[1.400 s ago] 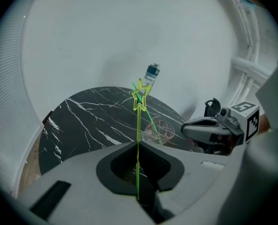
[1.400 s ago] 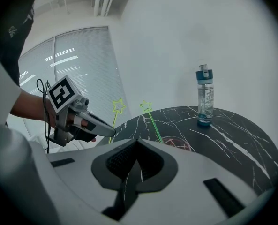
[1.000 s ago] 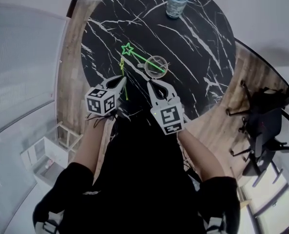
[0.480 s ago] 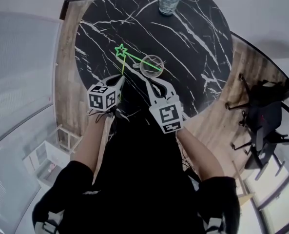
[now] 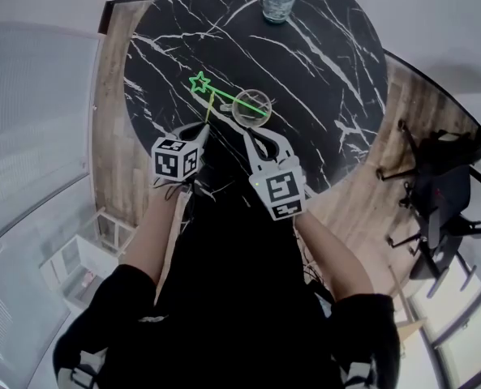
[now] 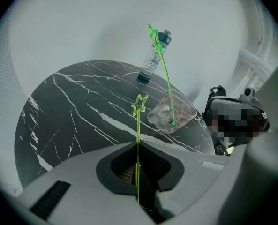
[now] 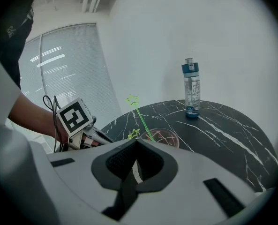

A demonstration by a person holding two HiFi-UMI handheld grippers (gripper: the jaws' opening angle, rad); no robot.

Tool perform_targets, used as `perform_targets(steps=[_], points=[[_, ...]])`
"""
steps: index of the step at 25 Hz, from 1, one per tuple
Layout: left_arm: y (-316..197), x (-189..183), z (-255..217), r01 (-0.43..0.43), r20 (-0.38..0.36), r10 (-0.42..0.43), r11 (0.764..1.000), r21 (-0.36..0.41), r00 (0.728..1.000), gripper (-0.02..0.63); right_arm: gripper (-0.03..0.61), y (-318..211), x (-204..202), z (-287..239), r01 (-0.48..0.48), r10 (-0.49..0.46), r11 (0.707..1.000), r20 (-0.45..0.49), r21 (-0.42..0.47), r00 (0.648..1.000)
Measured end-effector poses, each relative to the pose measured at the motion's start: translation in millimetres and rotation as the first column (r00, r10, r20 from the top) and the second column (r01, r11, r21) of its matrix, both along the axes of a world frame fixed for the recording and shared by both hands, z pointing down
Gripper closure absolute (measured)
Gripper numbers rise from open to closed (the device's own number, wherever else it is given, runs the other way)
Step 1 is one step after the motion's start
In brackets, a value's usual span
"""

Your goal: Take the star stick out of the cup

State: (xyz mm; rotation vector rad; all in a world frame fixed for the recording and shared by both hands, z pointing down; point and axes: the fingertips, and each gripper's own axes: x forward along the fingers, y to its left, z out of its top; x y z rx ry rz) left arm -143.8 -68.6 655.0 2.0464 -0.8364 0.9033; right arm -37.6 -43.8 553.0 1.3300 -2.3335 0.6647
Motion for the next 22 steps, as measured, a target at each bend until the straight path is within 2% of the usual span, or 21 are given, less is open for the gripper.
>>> perform_targets(steps=[17,22], points=[[0.0,0.8,-1.3,-0.006,0.028,0.005,1.000,0.015,1.000,0.604,0.583,6.6,3.6,-2.4,-0.001,0.001,1.000,-0.003,-0.001,1.000],[0.6,-0.6,-6.0,0.012,0.022,-0.013,1.000,0.029,1.000,0.577,0.583,8.4,3.0,-5.3,0.009,-0.009,1.000,-0.004,0.008,1.000]])
